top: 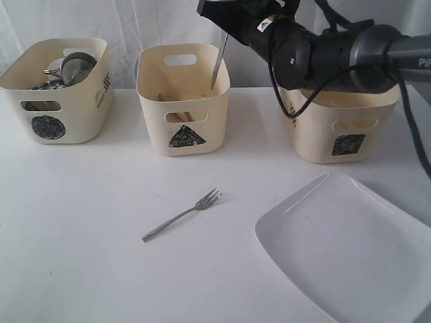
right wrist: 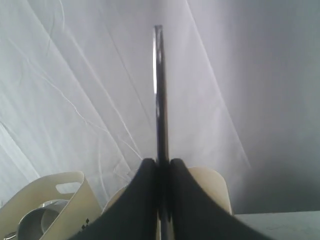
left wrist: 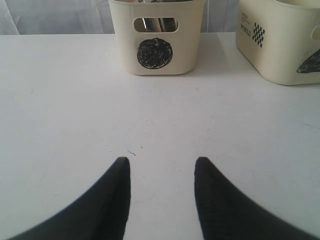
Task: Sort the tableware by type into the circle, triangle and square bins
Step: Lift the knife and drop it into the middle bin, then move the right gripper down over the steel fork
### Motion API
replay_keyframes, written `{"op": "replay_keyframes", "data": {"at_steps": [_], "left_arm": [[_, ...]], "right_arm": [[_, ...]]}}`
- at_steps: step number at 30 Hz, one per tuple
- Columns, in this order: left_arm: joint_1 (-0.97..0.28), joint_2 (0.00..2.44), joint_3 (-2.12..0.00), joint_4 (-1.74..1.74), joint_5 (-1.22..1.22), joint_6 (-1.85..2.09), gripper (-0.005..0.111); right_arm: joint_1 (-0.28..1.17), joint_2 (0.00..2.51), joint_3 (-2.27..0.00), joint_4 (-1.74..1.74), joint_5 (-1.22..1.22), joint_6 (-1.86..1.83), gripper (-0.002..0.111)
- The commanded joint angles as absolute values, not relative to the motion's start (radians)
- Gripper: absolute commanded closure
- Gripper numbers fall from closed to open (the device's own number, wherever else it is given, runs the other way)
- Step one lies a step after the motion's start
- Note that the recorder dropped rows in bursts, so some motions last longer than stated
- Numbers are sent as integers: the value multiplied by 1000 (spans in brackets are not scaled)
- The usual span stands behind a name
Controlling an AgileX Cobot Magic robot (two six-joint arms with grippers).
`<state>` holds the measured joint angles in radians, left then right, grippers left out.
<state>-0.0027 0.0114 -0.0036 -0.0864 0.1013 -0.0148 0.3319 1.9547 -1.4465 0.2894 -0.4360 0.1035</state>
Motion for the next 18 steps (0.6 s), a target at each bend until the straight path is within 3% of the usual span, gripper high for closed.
{"op": "replay_keyframes", "data": {"at_steps": [1,5,13,18], "left_arm": [[-2,8,0,-92,98,-23,60],[-2,8,0,-92,98,-23,60],[-2,8,0,-92,98,-23,60],[-2,8,0,-92,98,-23,60]], "right_arm": [[319,2002,-1510,269,-409,101,108],[319,2036,-1554,269,-357,101,106],[319,2047,-1585,269,-308,101,82],[319,2031,-1585,260,-269,83,76]]}}
